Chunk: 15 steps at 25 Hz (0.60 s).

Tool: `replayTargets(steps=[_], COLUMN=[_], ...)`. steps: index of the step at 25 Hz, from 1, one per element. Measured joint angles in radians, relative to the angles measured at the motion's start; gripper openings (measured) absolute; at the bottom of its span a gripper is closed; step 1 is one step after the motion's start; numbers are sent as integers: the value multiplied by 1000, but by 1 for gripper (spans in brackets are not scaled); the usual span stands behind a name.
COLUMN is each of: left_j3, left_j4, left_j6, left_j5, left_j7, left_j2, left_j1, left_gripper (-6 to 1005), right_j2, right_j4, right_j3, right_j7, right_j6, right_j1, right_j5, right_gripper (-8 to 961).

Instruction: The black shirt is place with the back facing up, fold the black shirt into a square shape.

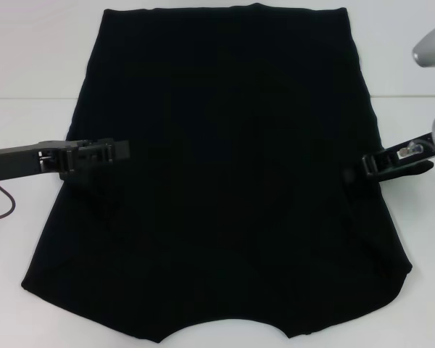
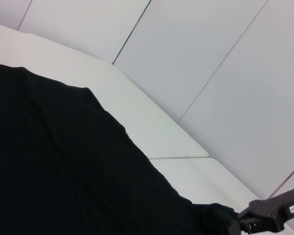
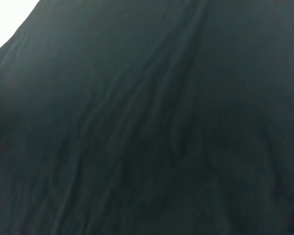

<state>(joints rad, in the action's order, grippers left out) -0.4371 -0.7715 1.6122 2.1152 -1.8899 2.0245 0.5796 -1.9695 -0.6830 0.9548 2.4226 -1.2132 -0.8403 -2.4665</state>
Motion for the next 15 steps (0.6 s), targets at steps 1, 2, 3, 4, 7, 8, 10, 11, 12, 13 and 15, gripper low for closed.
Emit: replayTargets(steps=[1, 2, 3, 4, 7, 8, 10, 11, 12, 13, 15], left_j3=[0, 1, 2, 6, 19, 25, 31, 34, 36, 36, 37], left_j4=[0, 0, 0, 0, 0, 0, 0, 0, 1, 1, 1], left_j6=[0, 0, 0, 0, 0, 0, 0, 0, 0, 0, 0], left_j5=[0, 0, 0, -1, -2, -2, -2, -3, -3, -3, -3], left_j7=[0, 0, 0, 0, 0, 0, 1, 3, 4, 5, 5], left_j2=[0, 0, 0, 0, -1, -1, -2, -2, -3, -3, -3], left_j1=[0, 0, 0, -1, -2, -2, -2, -2, -2, -2, -2], left_gripper=[488, 488, 488, 488, 489, 489, 489, 489, 489, 489, 489], right_j2=[0, 0, 0, 0, 0, 0, -3, -4, -6, -7, -9], right_j4=[0, 0, 0, 0, -9, -14, -28, -36, -48, -57, -89], right_j3=[17, 41, 62, 80, 104, 106, 106, 107, 106, 104, 98], right_j7=[-3, -6, -9, -10, -10, -10, -9, -7, -4, -1, 4], right_j6=[0, -1, -3, -8, -33, -44, -63, -71, -81, -90, -108], right_j1=[-3, -5, -6, -8, -14, -16, -22, -24, -24, -25, -25], right_j5=[0, -1, -4, -11, -50, -67, -108, -126, -143, -155, -172], right_gripper=[38, 38, 38, 39, 39, 39, 39, 39, 40, 40, 40])
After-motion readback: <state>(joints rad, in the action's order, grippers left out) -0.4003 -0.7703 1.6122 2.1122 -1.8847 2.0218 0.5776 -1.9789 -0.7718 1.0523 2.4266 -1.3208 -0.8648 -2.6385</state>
